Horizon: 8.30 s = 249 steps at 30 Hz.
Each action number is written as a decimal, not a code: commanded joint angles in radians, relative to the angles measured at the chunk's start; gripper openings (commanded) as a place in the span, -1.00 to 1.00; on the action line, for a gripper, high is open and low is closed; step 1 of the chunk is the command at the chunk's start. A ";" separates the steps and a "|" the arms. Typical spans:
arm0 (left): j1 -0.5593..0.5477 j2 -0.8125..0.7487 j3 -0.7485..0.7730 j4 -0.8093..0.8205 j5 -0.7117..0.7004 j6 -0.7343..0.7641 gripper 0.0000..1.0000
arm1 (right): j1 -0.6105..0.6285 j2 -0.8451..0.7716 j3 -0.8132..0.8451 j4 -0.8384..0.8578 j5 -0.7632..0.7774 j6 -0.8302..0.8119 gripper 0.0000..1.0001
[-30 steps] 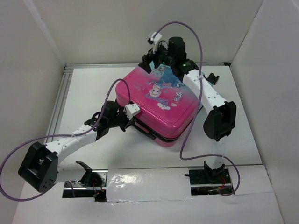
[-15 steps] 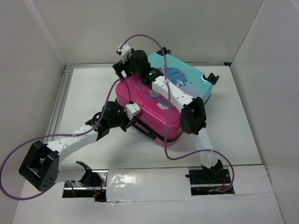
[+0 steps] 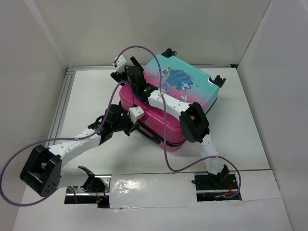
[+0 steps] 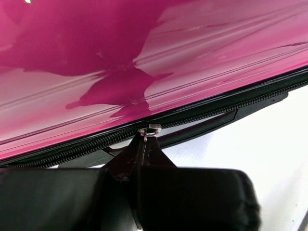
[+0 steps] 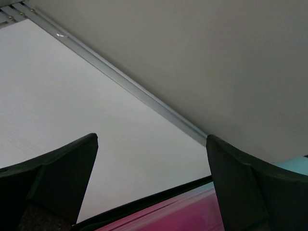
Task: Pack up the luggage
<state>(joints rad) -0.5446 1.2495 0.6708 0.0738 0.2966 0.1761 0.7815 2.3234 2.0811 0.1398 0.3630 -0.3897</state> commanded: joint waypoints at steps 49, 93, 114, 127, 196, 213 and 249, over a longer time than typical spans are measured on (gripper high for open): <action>0.643 0.751 0.825 0.000 0.066 0.120 -1.00 | -0.074 -0.076 -0.331 -0.166 -0.408 0.140 0.89; 0.080 -0.125 -0.093 0.230 0.216 -0.063 -1.00 | 0.222 -1.164 -0.973 -0.561 -0.515 0.457 0.71; 0.098 0.087 0.032 0.159 0.248 0.028 -1.00 | 0.453 -0.983 -1.173 -0.678 0.071 0.663 0.44; 0.147 0.065 0.032 0.170 0.309 0.028 -1.00 | 0.453 -0.935 -1.159 -0.689 0.261 0.680 0.28; 0.377 0.619 0.863 -0.402 0.157 0.250 -1.00 | 0.305 -0.713 -1.129 -0.611 -0.265 0.394 -1.00; 0.377 0.746 0.983 -0.358 0.268 0.204 -0.92 | 0.295 -0.682 -1.101 -0.641 -0.265 0.394 -1.00; 0.466 0.582 0.857 -0.052 0.194 -0.331 0.99 | -0.805 -1.105 -0.633 -0.905 0.022 0.807 1.00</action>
<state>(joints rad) -0.0483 1.8019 1.5021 -0.0006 0.5171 -0.1146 0.1318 1.2972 1.4967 -0.6865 0.4347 0.3172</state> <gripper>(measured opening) 0.995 0.999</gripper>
